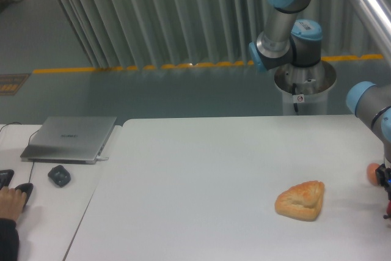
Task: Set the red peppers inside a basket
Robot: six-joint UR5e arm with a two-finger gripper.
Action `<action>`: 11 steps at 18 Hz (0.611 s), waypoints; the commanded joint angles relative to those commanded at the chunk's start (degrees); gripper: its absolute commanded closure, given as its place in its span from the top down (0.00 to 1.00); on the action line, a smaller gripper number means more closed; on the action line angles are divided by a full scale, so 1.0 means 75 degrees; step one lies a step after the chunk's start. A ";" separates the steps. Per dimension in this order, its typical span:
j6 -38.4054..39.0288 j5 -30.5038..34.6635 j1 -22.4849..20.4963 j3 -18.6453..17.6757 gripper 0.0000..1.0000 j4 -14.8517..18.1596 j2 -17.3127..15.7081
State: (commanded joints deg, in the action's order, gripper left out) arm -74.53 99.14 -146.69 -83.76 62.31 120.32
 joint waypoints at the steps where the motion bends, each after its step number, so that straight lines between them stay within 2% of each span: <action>1: -0.0012 -0.0012 0.0000 0.0000 0.32 0.0012 -0.0035; 2: -0.0012 -0.0035 0.0000 0.0011 0.32 0.0070 -0.0175; 5: 0.0058 -0.0573 -0.0047 0.0058 0.31 0.0596 -0.0632; 8: 0.0117 -0.0680 -0.0164 0.0140 0.31 0.0551 -0.0797; 11: 0.0024 -0.0727 -0.0573 0.0444 0.31 0.0469 -0.0844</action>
State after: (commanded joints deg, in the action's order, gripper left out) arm -74.35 93.69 -150.99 -80.43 65.83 114.00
